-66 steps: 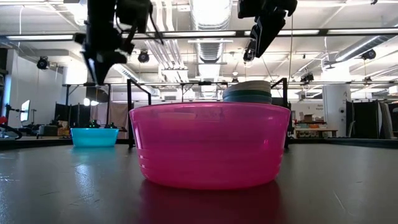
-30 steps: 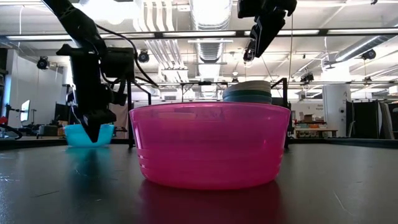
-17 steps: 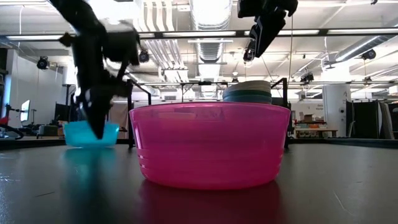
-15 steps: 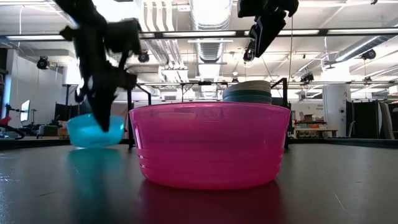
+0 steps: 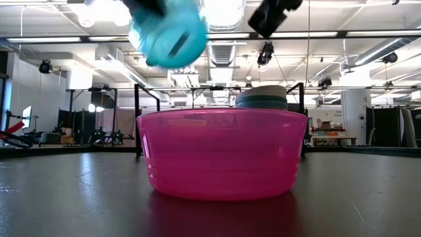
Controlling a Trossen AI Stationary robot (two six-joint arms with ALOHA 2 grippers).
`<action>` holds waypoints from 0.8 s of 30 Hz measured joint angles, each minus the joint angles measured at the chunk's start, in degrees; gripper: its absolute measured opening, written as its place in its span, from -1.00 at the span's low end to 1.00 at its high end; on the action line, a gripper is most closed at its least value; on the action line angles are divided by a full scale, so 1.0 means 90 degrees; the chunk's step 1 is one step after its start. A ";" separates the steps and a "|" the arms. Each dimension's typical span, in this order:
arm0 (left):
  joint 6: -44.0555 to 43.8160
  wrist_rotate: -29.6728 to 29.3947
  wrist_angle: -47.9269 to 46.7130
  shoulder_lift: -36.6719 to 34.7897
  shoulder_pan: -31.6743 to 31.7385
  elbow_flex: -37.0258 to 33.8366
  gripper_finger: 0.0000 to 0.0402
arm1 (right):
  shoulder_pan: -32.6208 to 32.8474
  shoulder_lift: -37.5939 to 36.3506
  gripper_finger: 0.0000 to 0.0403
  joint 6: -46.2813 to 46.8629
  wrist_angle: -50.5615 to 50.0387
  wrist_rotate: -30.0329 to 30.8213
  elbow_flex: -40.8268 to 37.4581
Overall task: Place and stack bowls onto a shelf
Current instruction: Stack the transparent blue bowl on top of the transparent yellow bowl
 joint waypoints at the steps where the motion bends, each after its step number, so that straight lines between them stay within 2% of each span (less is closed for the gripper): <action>1: 0.0262 0.0003 0.0264 0.0031 -0.0089 0.0054 -1.00 | 0.0071 0.0000 -0.39 -0.0112 0.0041 -0.0256 0.0000; 3: 0.0739 0.0023 0.0752 0.0087 -0.0209 0.0117 -1.00 | 0.0236 0.0000 -0.39 -0.0380 0.0185 -0.0575 0.0000; 5: 0.1137 0.0132 0.1113 0.0143 -0.0251 0.0146 -1.00 | 0.0431 0.0000 -0.39 -0.0637 0.0315 -0.0584 0.0000; 9: 0.1676 0.0697 0.1820 0.0263 -0.0246 0.0105 -1.00 | 0.0808 0.0002 -0.39 -0.0998 0.0519 -0.0571 0.0000; 14: 0.2072 0.1329 0.2115 0.0512 -0.0241 0.0068 -1.00 | 0.1154 0.0002 -0.39 -0.1577 0.0769 -0.0562 0.0000; 24: 0.3161 0.1366 0.2644 0.0784 -0.0219 0.0066 -1.00 | 0.1372 0.0002 -0.39 -0.1615 0.1492 -0.0546 0.0000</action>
